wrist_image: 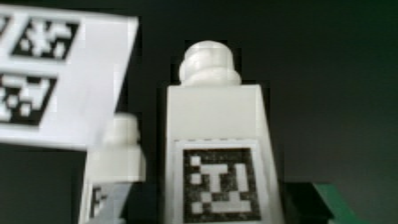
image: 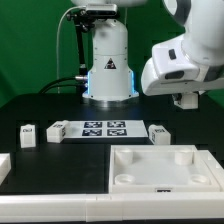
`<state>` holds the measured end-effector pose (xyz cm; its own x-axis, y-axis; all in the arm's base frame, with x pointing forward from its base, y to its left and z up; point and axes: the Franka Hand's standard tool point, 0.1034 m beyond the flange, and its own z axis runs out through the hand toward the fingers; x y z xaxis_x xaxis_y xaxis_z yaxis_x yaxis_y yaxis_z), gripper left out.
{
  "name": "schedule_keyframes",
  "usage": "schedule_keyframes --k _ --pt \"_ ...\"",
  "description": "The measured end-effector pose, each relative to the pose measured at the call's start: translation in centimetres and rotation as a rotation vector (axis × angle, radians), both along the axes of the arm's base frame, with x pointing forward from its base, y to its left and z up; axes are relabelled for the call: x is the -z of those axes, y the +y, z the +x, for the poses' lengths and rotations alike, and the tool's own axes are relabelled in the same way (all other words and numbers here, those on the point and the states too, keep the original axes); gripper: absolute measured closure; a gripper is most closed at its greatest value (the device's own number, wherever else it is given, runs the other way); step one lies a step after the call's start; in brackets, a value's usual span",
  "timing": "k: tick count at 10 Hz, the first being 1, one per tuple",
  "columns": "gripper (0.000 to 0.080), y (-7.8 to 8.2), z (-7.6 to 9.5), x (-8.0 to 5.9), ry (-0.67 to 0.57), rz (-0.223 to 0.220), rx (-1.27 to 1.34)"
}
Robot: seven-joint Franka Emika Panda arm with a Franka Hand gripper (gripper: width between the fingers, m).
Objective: Assemble one leg
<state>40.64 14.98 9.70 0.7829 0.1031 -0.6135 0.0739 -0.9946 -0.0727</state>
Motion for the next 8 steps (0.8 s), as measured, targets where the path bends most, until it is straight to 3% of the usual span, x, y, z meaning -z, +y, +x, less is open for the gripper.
schedule_keyframes --k 3,8 --pt "0.0509 -0.4 0.7 -0.3 -0.280 0.018 0.015" --pt "0.0509 -1.2 5.2 -2.4 -0.718 0.070 0.054"
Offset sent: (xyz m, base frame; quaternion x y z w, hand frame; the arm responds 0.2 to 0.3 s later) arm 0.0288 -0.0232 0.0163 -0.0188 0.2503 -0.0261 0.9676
